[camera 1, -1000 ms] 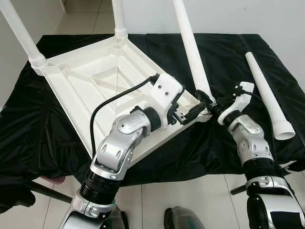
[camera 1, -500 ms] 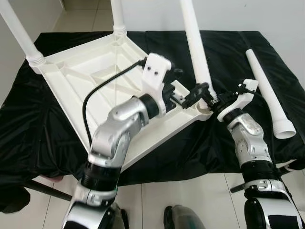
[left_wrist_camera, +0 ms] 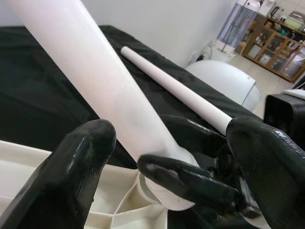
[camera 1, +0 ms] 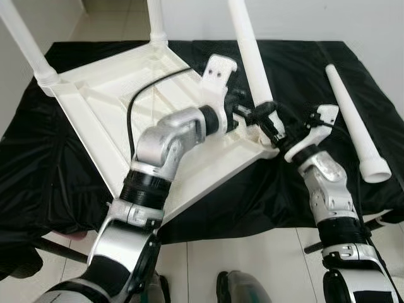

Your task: Building children table

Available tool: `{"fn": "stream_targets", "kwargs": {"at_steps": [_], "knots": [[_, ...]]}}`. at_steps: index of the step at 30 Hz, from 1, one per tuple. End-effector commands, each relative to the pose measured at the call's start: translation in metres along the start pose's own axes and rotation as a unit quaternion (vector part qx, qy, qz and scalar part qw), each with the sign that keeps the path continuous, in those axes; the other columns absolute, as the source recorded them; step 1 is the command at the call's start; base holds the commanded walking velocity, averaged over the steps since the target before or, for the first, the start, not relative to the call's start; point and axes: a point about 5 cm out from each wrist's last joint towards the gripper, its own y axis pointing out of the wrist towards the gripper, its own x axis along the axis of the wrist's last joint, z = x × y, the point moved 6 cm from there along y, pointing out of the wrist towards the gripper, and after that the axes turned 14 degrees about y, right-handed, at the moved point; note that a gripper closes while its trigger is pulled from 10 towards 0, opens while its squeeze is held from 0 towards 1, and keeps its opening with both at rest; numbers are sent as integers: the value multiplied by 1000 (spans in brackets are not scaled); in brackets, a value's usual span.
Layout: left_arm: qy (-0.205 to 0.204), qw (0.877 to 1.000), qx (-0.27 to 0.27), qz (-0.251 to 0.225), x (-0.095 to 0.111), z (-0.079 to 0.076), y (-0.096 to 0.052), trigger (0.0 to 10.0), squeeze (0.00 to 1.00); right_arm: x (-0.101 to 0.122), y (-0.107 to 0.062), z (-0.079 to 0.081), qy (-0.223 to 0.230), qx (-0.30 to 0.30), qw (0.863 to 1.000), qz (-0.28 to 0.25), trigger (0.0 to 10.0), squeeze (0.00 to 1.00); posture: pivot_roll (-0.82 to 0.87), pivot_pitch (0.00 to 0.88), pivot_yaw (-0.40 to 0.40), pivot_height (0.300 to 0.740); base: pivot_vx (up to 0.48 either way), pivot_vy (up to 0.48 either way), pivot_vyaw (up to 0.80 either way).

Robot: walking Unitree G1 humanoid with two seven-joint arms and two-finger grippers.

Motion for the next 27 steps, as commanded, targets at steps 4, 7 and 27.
{"fn": "stream_targets", "kwargs": {"at_steps": [4,7,27], "knots": [[-5,1000,28,13,2,16,5,10000,0,3,-2,12,-8,17,1000,-12,10000,0,-200,101,20,740,0,0,0],[-7,999,36,13,5,20,7,10000,0,3,-2,13,-8,19,1000,-13,10000,0,-199,102,21,740,0,0,0],[-42,995,88,6,33,57,18,10000,0,-2,-10,39,-24,51,998,-12,10000,0,-204,104,36,740,0,0,0]]}}
